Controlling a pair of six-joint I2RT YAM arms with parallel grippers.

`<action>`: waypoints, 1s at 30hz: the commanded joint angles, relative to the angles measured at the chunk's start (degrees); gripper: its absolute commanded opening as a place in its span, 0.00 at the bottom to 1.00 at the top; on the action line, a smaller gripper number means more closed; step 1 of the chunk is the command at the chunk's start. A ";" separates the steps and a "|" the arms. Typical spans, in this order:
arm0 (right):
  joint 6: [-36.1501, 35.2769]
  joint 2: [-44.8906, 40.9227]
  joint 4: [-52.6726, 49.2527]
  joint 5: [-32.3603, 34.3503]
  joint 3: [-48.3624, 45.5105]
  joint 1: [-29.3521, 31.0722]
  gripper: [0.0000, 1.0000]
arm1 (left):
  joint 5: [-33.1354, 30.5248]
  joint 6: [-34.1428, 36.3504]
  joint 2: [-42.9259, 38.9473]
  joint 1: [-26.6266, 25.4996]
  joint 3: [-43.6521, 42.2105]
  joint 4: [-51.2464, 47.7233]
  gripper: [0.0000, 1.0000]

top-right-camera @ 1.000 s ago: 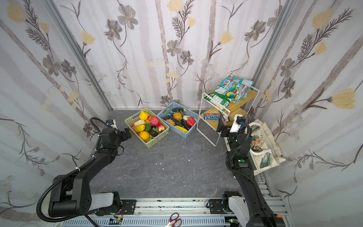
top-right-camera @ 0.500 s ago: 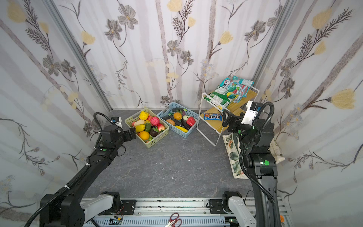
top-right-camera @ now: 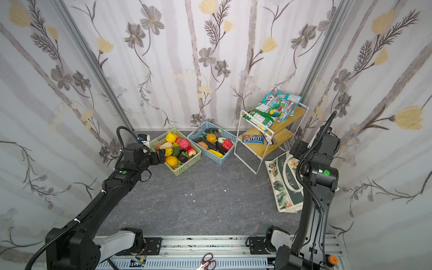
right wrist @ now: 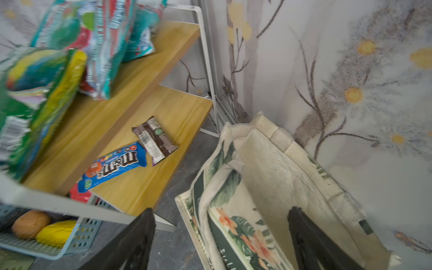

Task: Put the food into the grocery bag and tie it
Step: 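Grasp the cream tote bag's edge with the right gripper while the left arm reaches forward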

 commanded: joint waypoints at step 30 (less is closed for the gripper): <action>2.75 1.15 0.66 -5.02 -11.50 -3.83 0.20 | -0.72 0.26 7.63 -3.90 9.09 -1.05 1.00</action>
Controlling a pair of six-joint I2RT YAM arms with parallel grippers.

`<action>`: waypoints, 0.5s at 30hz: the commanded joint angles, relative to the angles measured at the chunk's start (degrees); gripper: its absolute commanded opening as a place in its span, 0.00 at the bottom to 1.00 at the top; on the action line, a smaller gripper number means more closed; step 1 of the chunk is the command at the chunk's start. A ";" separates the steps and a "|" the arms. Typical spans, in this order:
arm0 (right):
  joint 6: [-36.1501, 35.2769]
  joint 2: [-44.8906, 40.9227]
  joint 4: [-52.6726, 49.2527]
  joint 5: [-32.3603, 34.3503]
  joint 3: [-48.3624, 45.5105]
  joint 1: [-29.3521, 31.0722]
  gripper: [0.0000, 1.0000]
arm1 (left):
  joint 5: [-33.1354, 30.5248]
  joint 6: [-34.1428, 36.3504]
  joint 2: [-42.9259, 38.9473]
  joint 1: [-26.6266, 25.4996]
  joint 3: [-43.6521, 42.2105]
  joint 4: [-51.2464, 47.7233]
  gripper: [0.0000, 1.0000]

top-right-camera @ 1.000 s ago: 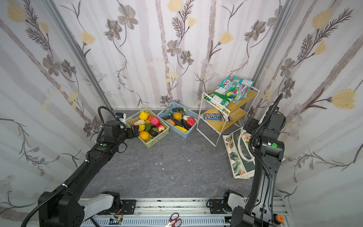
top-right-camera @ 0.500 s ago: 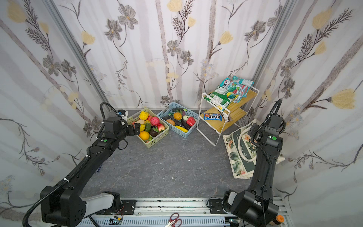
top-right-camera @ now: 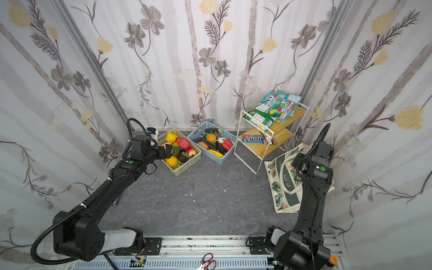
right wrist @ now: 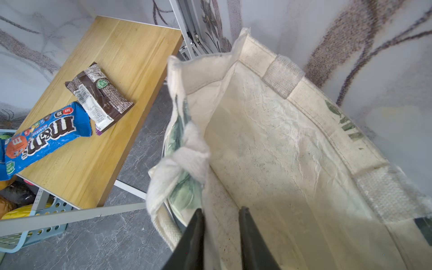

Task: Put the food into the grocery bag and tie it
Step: 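Grasp the cream tote bag's edge with the right gripper while the left arm reaches forward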

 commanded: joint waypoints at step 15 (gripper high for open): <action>5.15 -7.08 -9.94 2.86 4.40 8.85 0.07 | -2.97 1.18 -0.02 -2.31 1.88 0.49 1.00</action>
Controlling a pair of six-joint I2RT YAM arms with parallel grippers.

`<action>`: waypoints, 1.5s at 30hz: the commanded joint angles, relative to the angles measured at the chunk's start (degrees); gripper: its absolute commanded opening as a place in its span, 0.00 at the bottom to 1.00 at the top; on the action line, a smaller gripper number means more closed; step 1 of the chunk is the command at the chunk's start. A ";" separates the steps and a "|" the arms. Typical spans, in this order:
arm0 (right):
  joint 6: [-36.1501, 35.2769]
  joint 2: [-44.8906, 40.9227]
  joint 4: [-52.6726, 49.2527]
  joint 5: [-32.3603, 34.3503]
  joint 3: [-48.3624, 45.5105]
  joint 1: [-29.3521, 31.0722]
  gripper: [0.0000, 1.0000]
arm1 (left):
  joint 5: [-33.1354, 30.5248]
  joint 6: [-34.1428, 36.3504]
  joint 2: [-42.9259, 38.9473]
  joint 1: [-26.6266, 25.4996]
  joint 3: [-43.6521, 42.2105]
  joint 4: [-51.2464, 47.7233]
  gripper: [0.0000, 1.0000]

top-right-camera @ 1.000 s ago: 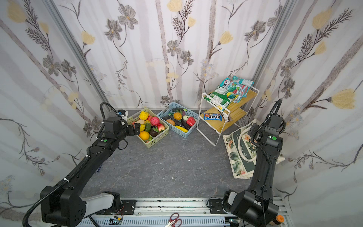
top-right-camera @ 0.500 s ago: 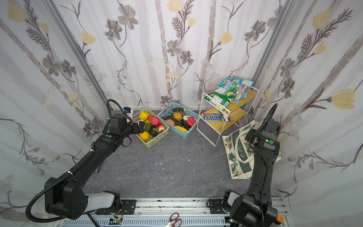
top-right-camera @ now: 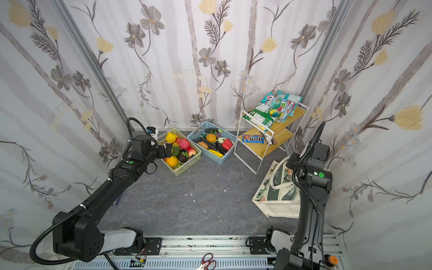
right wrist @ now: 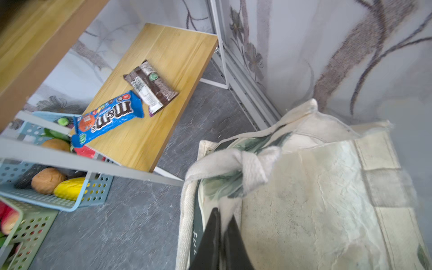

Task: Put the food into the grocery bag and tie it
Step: 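Grasp the cream tote bag's edge with the right gripper while the left arm reaches forward, then drag the tote bag with the right gripper toward table center, standing it upright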

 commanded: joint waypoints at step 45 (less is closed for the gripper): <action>22.89 6.34 11.80 7.06 5.64 63.93 0.02 | -11.96 -0.05 10.23 -8.16 14.64 -11.81 1.00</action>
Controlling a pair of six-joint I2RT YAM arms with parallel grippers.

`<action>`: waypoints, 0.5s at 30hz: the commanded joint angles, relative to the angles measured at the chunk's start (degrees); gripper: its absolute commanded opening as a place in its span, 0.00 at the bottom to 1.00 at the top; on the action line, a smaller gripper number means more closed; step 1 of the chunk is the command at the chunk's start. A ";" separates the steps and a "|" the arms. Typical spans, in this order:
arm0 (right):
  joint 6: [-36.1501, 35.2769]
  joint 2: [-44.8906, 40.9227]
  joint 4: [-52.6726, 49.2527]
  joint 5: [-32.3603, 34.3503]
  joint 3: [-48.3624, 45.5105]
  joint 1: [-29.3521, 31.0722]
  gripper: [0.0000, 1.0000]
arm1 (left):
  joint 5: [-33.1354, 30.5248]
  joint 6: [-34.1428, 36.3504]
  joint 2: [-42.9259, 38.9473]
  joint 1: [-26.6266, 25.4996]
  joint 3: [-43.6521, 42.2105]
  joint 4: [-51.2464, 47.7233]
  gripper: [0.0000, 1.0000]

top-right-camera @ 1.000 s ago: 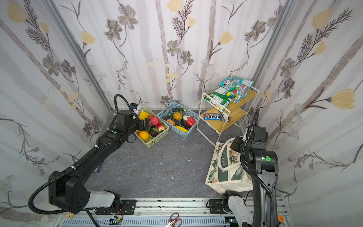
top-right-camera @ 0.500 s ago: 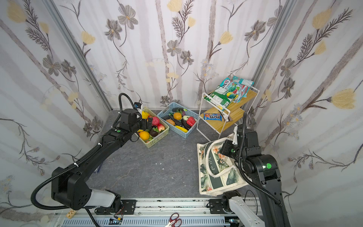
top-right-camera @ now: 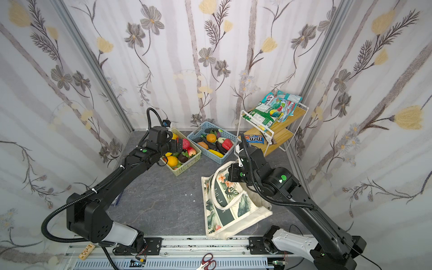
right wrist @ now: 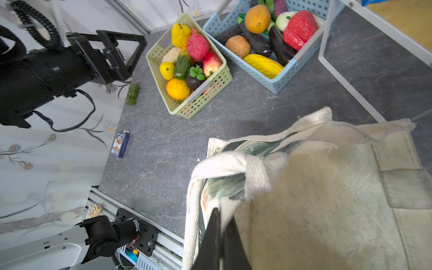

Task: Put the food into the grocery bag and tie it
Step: 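Drag the tote bag with the right gripper toward table center, standing it upright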

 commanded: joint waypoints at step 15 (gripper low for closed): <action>-31.95 26.26 1.12 14.09 23.22 6.72 0.03 | -5.83 -8.58 -1.95 3.45 2.17 -10.27 1.00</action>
